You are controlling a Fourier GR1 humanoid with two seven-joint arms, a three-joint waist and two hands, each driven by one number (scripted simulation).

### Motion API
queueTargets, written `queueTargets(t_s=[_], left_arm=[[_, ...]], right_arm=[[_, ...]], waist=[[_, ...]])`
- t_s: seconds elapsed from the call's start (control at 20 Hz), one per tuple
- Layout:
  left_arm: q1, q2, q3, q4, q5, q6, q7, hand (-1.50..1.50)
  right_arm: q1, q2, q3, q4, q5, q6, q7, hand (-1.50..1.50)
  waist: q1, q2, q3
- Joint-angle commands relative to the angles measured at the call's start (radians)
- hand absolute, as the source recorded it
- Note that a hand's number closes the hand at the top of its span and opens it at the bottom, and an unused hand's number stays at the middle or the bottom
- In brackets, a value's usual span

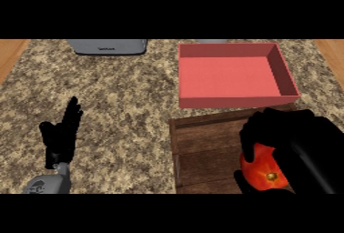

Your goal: Pick the tomato from the tray and place it in the cardboard box

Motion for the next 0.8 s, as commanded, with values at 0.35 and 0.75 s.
queueTargets(t_s=[0.35, 0.75], left_arm=[[0.041, -0.002, 0.002, -0.033, -0.008, -0.02, -0.03, 0.0], [0.021, 0.001, 0.011, -0.012, -0.002, -0.04, -0.011, 0.0]], right_arm=[[-0.224, -0.056, -0.318, 0.406, -0.112, -0.167, -0.231, 1.5], [-0.397, -0.078, -0.318, 0.895, -0.038, -0.406, -0.457, 1.5]], waist=[[0.012, 0.003, 0.001], [0.017, 0.005, 0.0]])
